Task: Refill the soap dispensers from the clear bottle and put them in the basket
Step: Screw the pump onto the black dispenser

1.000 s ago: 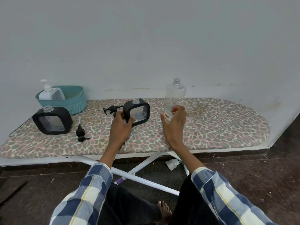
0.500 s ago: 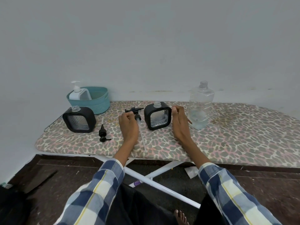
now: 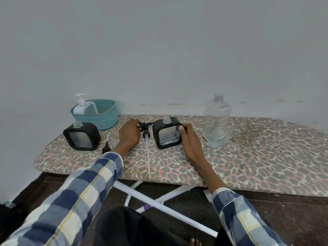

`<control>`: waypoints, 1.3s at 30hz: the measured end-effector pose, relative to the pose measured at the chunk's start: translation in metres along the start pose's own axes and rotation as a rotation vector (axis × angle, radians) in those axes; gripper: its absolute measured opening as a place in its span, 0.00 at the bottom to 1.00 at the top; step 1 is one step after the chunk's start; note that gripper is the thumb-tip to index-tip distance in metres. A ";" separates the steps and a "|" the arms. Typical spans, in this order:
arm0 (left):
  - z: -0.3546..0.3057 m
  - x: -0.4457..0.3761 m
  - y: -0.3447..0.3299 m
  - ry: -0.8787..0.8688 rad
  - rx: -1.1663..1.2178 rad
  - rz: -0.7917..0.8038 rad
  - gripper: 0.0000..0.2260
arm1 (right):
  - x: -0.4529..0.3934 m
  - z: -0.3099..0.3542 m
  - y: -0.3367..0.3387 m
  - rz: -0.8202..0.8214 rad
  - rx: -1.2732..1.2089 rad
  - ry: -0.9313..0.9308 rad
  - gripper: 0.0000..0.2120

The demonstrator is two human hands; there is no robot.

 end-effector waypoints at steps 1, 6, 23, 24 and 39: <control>-0.001 0.001 0.005 -0.006 -0.002 -0.025 0.09 | -0.002 -0.004 -0.002 0.010 0.014 -0.008 0.23; 0.003 0.006 0.024 -0.004 0.084 -0.168 0.10 | -0.006 -0.010 -0.008 0.057 0.092 -0.041 0.26; -0.101 0.038 0.134 -0.305 0.835 -0.079 0.09 | -0.002 -0.005 -0.005 0.067 0.085 -0.029 0.34; -0.103 0.039 0.136 -0.312 0.805 -0.076 0.09 | -0.002 -0.005 -0.005 0.065 0.087 -0.030 0.34; -0.141 0.055 0.165 -0.491 0.586 -0.176 0.08 | -0.002 -0.002 -0.006 0.073 0.127 -0.013 0.35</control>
Point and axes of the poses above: each hand's wrist, its own x-axis away from the middle knuckle, its own y-axis out of the back of the hand, z = x × y, the point moved 10 cm from there along -x, towards the middle knuckle, and after that the axes turned 7 degrees about z, right-handed, at the moved point
